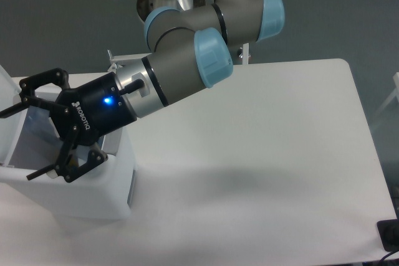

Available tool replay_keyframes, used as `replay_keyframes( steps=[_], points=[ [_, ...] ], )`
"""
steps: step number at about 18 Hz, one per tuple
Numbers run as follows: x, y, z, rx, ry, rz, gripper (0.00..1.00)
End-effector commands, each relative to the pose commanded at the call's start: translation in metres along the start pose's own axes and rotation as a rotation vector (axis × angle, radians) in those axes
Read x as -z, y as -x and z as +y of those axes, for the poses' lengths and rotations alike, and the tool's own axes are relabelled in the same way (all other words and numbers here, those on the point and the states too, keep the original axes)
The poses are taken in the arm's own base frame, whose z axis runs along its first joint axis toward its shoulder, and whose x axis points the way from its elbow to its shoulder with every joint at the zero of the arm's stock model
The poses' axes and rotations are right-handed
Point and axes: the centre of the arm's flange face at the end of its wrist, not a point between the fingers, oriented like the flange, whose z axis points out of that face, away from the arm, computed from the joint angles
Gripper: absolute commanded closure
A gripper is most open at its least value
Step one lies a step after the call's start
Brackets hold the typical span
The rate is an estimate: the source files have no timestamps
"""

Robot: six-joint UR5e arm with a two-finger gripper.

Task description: Place the trash in the trash can

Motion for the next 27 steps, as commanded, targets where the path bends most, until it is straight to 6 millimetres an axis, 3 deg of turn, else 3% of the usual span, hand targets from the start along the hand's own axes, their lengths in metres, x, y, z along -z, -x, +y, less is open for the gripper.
replay_keyframes(
  steps=[5,6,7,9,12,14,16,22,25,27],
  points=[
    [0.111,0.045,0.003,0.05,-0.073,-0.157,0.0],
    [0.142,0.058,0.008,0.07,-0.087,-0.206,0.0],
    [0.162,0.071,0.025,0.102,-0.052,-0.286,0.0],
    [0.184,0.093,0.052,0.141,0.09,-0.475,0.0],
    [0.204,0.112,0.073,0.177,0.287,-0.693,0.0],
    [0.228,0.13,0.093,0.175,0.539,-0.9,0.0],
    [0.239,0.143,0.11,0.166,0.778,-0.94,0.0],
    [0.262,0.145,0.11,0.222,1.091,-0.873,0.0],
    [0.251,0.156,0.119,0.179,1.19,-0.859,0.0],
    [0.228,0.161,0.12,0.155,1.259,-0.848,0.0]
  ],
)
